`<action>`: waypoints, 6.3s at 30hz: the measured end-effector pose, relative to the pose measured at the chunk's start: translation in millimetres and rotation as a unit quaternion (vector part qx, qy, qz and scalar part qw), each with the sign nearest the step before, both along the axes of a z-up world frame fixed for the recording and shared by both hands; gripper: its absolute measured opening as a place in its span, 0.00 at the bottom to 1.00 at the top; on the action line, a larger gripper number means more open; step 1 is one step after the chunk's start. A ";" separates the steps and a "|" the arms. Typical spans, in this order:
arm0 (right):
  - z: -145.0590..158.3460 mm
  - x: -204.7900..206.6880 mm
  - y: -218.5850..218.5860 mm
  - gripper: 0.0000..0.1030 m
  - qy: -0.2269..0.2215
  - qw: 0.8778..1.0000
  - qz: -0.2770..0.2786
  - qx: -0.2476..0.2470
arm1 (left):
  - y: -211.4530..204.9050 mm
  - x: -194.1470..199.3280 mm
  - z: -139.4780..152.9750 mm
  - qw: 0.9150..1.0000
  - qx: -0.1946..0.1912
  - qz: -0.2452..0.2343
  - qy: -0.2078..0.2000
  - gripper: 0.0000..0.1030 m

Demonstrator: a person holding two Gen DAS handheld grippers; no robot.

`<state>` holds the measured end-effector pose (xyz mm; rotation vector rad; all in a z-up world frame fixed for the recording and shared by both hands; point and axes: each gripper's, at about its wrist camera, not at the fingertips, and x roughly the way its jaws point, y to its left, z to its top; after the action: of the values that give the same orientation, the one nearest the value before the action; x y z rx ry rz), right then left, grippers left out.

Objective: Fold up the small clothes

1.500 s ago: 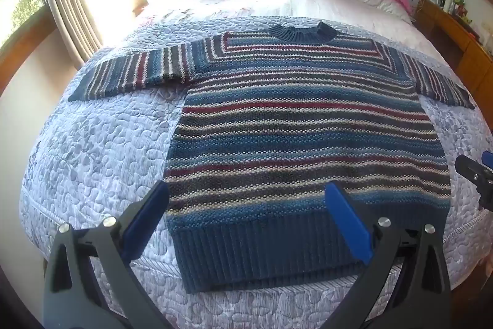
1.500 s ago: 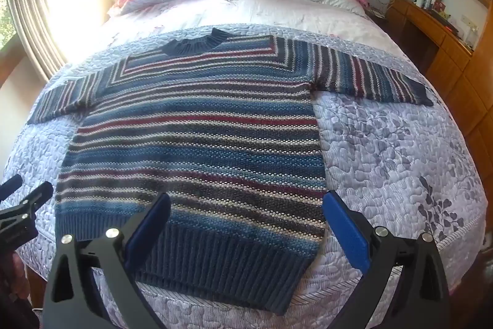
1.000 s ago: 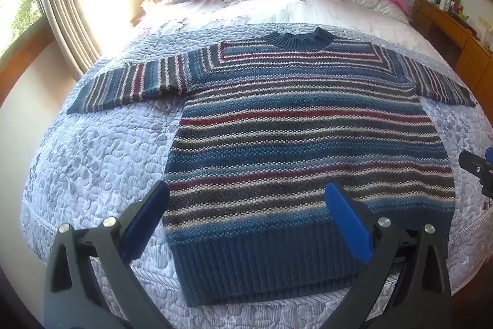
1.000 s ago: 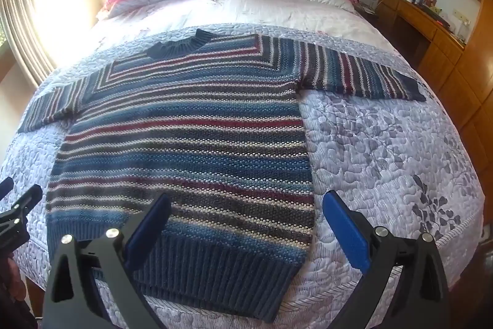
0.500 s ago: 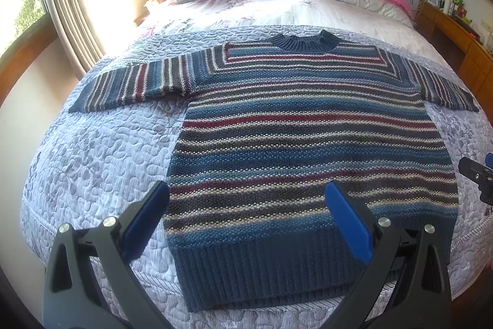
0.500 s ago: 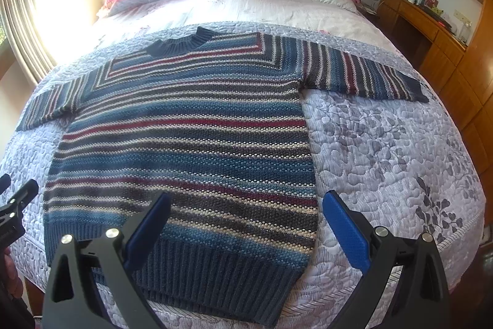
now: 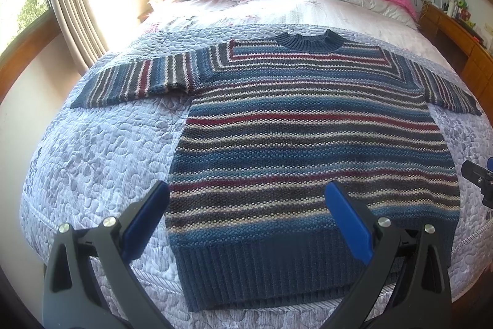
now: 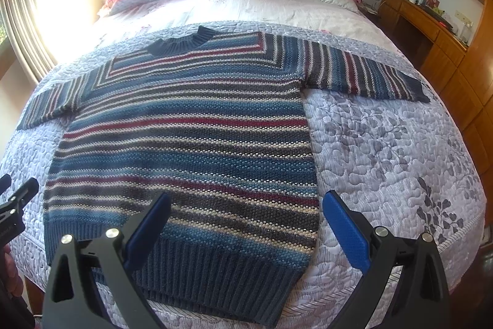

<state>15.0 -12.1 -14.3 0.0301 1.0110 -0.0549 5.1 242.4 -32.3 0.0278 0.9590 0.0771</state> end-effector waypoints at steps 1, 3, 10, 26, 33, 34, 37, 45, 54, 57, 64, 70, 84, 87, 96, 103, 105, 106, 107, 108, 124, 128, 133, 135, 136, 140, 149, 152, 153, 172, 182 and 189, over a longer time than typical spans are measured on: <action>-0.1 0.0 -0.6 0.96 0.000 1.000 0.000 0.001 | 0.4 0.4 0.2 1.000 0.000 0.000 0.000 0.97; -0.3 0.3 -0.6 0.96 0.000 1.000 0.000 0.003 | -0.1 -0.6 1.3 1.000 0.000 -0.001 0.000 0.97; -1.6 1.1 -1.7 0.96 0.000 1.000 -0.002 0.002 | -3.1 -1.4 -3.2 1.000 0.006 -0.003 0.000 0.97; -1.1 1.4 -2.5 0.96 -0.001 1.000 -0.001 0.005 | 0.0 1.1 -6.5 1.000 0.006 0.000 0.005 0.97; 0.1 1.9 -1.5 0.96 -0.005 1.000 0.001 0.004 | -0.3 1.5 -6.9 1.000 0.005 -0.001 0.005 0.97; 0.5 2.0 -1.6 0.96 -0.006 1.000 0.001 0.004 | -0.3 1.6 -7.0 1.000 0.006 -0.001 0.005 0.97; 0.7 2.1 -1.6 0.96 -0.007 1.000 0.002 0.002 | 0.3 2.0 -8.2 1.000 0.005 -0.001 0.006 0.97; 0.7 2.5 -1.4 0.96 -0.008 1.000 0.003 0.003 | -0.5 2.8 -9.2 1.000 0.005 -0.002 0.006 0.97; 1.7 4.4 -1.3 0.96 -0.010 1.000 0.003 0.003 | -3.2 4.6 -7.9 1.000 0.007 -0.001 0.005 0.97; 1.6 4.4 -1.3 0.96 -0.010 1.000 0.003 0.003 | -4.2 5.9 -8.0 1.000 0.007 -0.001 0.006 0.97; 0.0 10.1 -19.9 0.96 -0.069 0.995 0.004 0.065 | -10.9 18.2 -11.3 1.000 0.010 -0.002 0.012 0.97; -22.0 52.9 -60.1 0.96 0.002 1.000 -0.003 0.031 | -29.3 48.0 -12.5 1.000 0.007 -0.005 0.012 0.97; -36.3 207.2 -285.4 0.96 0.099 0.988 -0.085 0.086 | -133.0 187.5 -13.9 1.000 -0.023 -0.011 0.018 0.97; -43.8 231.2 -328.4 0.96 0.118 0.984 -0.096 0.094 | -157.8 216.3 -16.8 1.000 -0.024 -0.009 0.018 0.97; -78.2 240.1 -470.9 0.96 0.144 0.962 -0.216 0.083 | -185.3 247.0 -48.0 0.999 -0.012 -0.020 0.025 0.97; -110.0 234.1 -505.4 0.94 0.152 0.951 -0.232 0.139 | -171.3 261.1 -78.9 0.998 -0.024 0.005 0.058 0.97; -116.7 234.9 -505.3 0.90 0.155 0.952 -0.229 0.132 | -171.8 262.6 -81.2 0.998 -0.021 0.004 0.056 0.97; -117.3 234.2 -504.2 0.88 0.154 0.953 -0.229 0.128 | -172.6 262.8 -81.7 0.998 -0.017 0.001 0.055 0.97; -116.5 233.5 -503.8 0.82 0.149 0.954 -0.230 0.124 | -173.0 262.5 -82.0 0.999 -0.012 0.000 0.052 0.97; -113.6 232.0 -502.3 0.70 0.141 0.956 -0.231 0.118 | -173.3 262.8 -82.3 0.999 -0.008 -0.001 0.051 0.97; -26.2 240.0 -375.8 0.08 0.008 0.990 -0.096 0.101 | -113.3 248.4 -79.9 0.998 -0.003 0.042 0.053 0.97; -20.3 251.2 -303.3 0.08 0.010 0.994 -0.027 0.108 | -96.7 242.8 -77.6 0.997 0.003 0.052 0.051 0.97; -27.0 263.4 -216.1 0.08 0.027 0.992 0.054 0.113 | -77.2 236.8 -74.1 0.997 0.004 0.065 0.050 0.97; -30.0 264.5 -189.6 0.08 0.028 0.988 0.080 0.131 | -72.6 234.2 -72.9 0.996 0.005 0.069 0.047 0.97; -33.0 265.4 -178.3 0.08 0.031 0.985 0.092 0.144 | -71.1 233.4 -72.6 0.996 0.005 0.070 0.047 0.97; -52.4 271.6 -136.7 0.18 0.063 0.980 0.127 0.142 | -70.9 231.7 -72.6 0.997 0.004 0.062 0.051 0.97; -64.6 230.1 -179.9 0.32 0.074 0.980 0.085 0.164 | -119.7 234.9 -69.5 0.997 -0.040 -0.014 0.071 0.97; -71.6 201.8 -209.6 0.32 0.096 0.983 0.059 0.146 | -162.2 242.2 -66.9 0.989 -0.085 -0.072 0.097 0.97; -75.6 192.6 -216.6 0.32 0.104 0.984 0.053 0.138 | -177.8 245.7 -66.1 0.985 -0.104 -0.091 0.105 0.97; -124.4 120.1 -274.0 0.31 0.089 0.978 0.035 0.187 | -347.3 319.6 -123.8 0.917 -0.267 -0.184 0.231 0.78; -125.3 115.0 -277.3 0.33 0.085 0.980 0.032 0.174 | -354.9 314.8 -104.6 0.918 -0.291 -0.201 0.180 0.17; -120.4 112.4 -266.5 0.35 0.082 0.985 0.025 0.149 | -292.6 301.1 -66.3 0.930 -0.300 -0.173 0.126 0.15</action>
<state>127.4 -278.7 -134.6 0.2772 1.1769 0.1435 306.3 -50.2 -98.6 -0.3650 1.1876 -0.5597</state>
